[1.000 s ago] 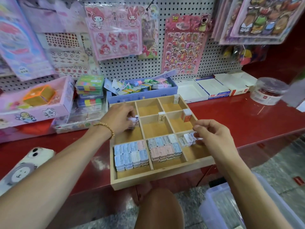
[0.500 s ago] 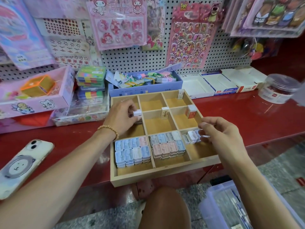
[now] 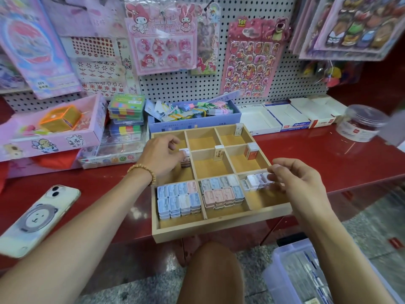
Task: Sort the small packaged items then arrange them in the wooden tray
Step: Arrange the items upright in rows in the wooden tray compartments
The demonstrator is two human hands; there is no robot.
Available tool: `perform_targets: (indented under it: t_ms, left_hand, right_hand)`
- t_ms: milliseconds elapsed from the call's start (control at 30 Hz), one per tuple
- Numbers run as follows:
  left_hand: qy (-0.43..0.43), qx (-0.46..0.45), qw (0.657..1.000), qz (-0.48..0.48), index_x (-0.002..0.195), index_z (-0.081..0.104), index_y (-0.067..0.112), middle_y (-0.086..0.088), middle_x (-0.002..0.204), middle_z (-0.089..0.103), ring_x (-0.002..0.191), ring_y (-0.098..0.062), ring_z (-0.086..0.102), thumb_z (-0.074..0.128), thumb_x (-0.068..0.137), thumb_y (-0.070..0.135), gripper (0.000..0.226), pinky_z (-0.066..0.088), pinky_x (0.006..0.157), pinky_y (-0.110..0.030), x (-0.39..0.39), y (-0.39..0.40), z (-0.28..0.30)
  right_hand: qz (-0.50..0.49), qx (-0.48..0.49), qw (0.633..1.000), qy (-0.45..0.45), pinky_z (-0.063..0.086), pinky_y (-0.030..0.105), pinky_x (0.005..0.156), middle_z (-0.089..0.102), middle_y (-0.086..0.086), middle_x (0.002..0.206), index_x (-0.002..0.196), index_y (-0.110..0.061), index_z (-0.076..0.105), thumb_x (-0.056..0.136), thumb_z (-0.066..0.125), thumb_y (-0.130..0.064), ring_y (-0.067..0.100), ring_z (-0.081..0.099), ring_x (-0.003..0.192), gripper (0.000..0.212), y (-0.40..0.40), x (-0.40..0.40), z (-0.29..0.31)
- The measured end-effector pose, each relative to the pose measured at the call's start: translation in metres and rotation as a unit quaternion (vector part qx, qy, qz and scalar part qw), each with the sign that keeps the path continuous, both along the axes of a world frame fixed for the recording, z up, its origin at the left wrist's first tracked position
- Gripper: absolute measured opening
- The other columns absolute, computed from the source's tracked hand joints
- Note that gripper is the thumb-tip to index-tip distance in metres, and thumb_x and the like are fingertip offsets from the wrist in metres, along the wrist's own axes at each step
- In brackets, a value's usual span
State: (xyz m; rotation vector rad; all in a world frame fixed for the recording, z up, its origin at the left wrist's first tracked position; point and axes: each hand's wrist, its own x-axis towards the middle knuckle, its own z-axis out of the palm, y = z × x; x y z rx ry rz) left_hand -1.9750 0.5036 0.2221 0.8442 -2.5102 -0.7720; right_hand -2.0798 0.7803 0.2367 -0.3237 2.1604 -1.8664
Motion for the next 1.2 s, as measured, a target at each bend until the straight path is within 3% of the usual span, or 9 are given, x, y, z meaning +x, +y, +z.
perform_targets:
  t_ms: [133,267,400,500,700,833,1000,1067,1200]
  left_hand:
    - [0.079,0.077,0.994,0.015,0.102,0.066,0.022,0.007,0.093,0.063,0.082,-0.011,0.064,0.07,0.087,0.026,0.016,0.053,0.076,-0.025,0.015,0.025,0.022]
    - [0.155,0.198,0.968,-0.007,0.094,0.068,0.023,0.0,0.093,0.068,0.084,-0.018,0.069,0.069,0.088,0.021,0.007,0.059,0.081,-0.041,0.031,0.073,0.04]
    - [0.203,0.29,0.934,-0.036,0.091,0.067,0.014,-0.007,0.085,0.067,0.075,-0.013,0.069,0.065,0.09,0.01,0.005,0.06,0.069,-0.03,0.045,0.132,0.049]
    - [0.216,0.342,0.913,-0.047,0.09,0.068,0.012,-0.003,0.077,0.067,0.071,-0.014,0.069,0.064,0.09,0.007,0.006,0.057,0.06,-0.024,0.052,0.174,0.044]
    - [0.16,0.379,0.908,-0.077,0.092,0.07,0.014,0.003,0.08,0.07,0.079,-0.016,0.071,0.063,0.092,0.01,0.008,0.059,0.07,-0.031,0.062,0.253,0.019]
    - [0.107,0.383,0.912,-0.099,0.095,0.07,0.013,-0.003,0.087,0.069,0.083,-0.018,0.071,0.062,0.093,0.013,0.008,0.06,0.072,-0.032,0.057,0.297,0.0]
    - [0.045,0.372,0.917,-0.138,0.093,0.07,0.014,-0.005,0.086,0.069,0.082,-0.016,0.07,0.059,0.095,0.013,0.011,0.057,0.066,-0.026,0.032,0.343,-0.04]
    - [0.011,0.374,0.915,-0.153,0.093,0.069,0.012,-0.009,0.087,0.068,0.08,-0.016,0.068,0.058,0.096,0.013,0.011,0.055,0.062,-0.023,0.02,0.357,-0.065]
    - [-0.073,0.359,0.912,-0.185,0.09,0.066,0.016,-0.003,0.08,0.067,0.081,-0.02,0.069,0.057,0.096,0.015,0.011,0.053,0.061,-0.026,-0.012,0.381,-0.126]
  right_hand:
    - [-0.015,-0.015,1.0,0.008,0.053,0.03,0.073,0.073,0.011,0.093,0.098,-0.016,0.069,0.097,0.061,-0.01,0.015,0.068,0.08,0.01,0.021,0.003,0.009]
    - [-0.04,-0.001,0.998,0.047,0.053,0.041,0.074,0.072,0.005,0.083,0.095,-0.024,0.07,0.094,0.065,-0.016,0.017,0.063,0.075,0.009,0.052,0.011,0.015]
    - [-0.065,0.02,0.994,0.086,0.055,0.045,0.078,0.071,0.007,0.089,0.098,-0.025,0.07,0.094,0.066,-0.021,0.017,0.062,0.073,0.007,0.097,0.027,0.018]
    - [-0.081,0.024,0.992,0.092,0.054,0.047,0.086,0.073,0.001,0.093,0.099,-0.025,0.07,0.095,0.064,-0.019,0.022,0.068,0.087,0.009,0.136,0.043,0.016]
    - [-0.131,0.012,0.988,0.074,0.056,0.034,0.077,0.07,0.008,0.095,0.099,-0.023,0.067,0.097,0.061,-0.011,0.022,0.067,0.091,0.013,0.217,0.072,0.001]
    - [-0.187,0.009,0.981,0.047,0.054,0.048,0.087,0.068,0.003,0.089,0.097,-0.025,0.065,0.097,0.061,-0.009,0.023,0.066,0.087,0.016,0.269,0.083,-0.026]
    - [-0.256,0.009,0.967,0.001,0.054,0.044,0.082,0.065,0.004,0.087,0.107,-0.016,0.062,0.099,0.058,-0.011,0.022,0.063,0.082,0.01,0.325,0.097,-0.074]
    - [-0.275,0.026,0.961,-0.015,0.052,0.038,0.076,0.064,0.004,0.085,0.114,-0.011,0.061,0.1,0.057,-0.013,0.021,0.063,0.081,0.015,0.341,0.099,-0.099]
    - [-0.307,0.083,0.947,-0.038,0.043,0.007,0.065,0.062,-0.007,0.092,0.116,-0.015,0.059,0.1,0.057,-0.017,0.001,0.058,0.082,0.017,0.356,0.098,-0.152]
